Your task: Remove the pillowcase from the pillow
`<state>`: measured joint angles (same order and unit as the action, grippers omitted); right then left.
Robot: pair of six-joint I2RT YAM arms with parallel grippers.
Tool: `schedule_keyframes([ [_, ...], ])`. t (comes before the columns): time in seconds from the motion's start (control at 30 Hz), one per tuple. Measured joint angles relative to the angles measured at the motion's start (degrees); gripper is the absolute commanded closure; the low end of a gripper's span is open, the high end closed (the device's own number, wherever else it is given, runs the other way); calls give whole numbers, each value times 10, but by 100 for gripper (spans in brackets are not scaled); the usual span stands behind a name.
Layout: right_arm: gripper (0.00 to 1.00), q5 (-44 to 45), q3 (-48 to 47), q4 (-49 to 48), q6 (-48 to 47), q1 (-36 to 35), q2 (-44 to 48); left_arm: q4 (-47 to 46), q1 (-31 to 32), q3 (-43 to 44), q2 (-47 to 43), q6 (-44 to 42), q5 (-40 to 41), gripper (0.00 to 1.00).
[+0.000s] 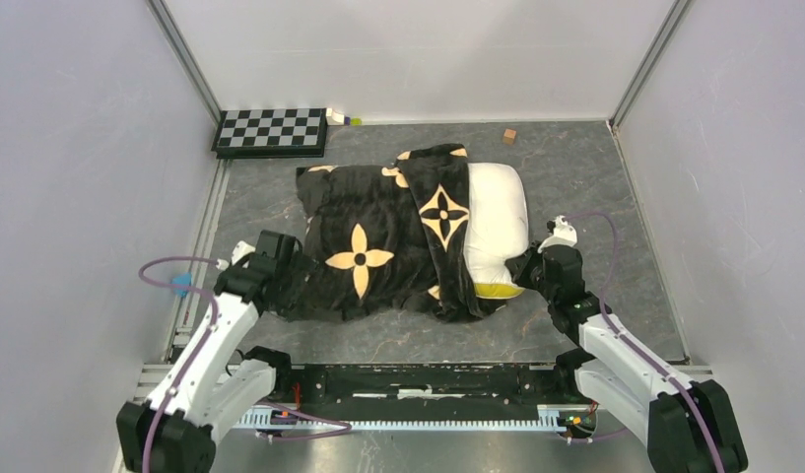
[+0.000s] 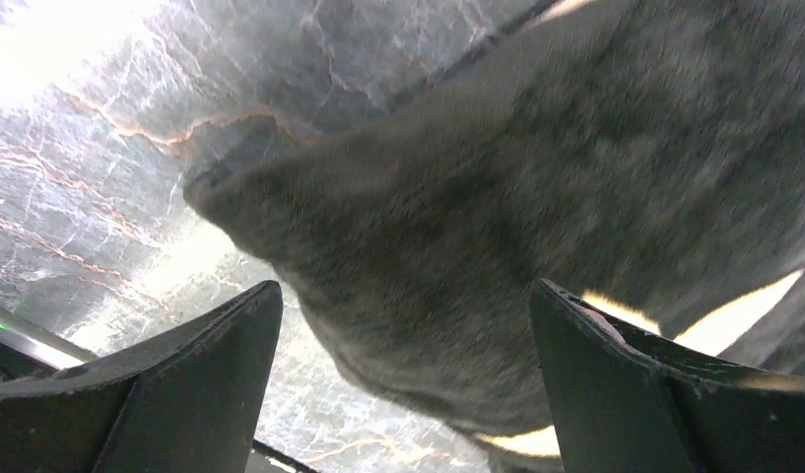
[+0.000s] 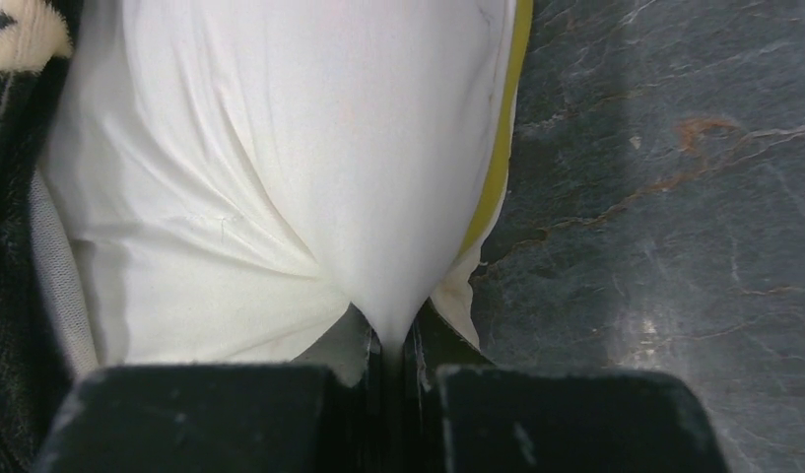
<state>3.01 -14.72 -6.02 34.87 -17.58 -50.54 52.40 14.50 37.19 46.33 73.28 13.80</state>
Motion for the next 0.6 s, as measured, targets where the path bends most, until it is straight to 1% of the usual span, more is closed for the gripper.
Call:
schedule_keyframes([
  [0.13,100,27,2,16,-9,0,22,0,-23,53,74,0,12,0],
  [0.27,100,45,6,29,-18,0,42,-4,-71,86,118,0,-6,0],
  [0.37,100,50,7,34,-23,0,51,-4,-123,81,141,0,-34,0],
  [0.47,100,50,7,36,-27,0,53,-18,-166,49,145,0,-68,0],
  [0.6,100,50,7,35,-33,0,53,-35,-175,0,145,6,-115,0],
])
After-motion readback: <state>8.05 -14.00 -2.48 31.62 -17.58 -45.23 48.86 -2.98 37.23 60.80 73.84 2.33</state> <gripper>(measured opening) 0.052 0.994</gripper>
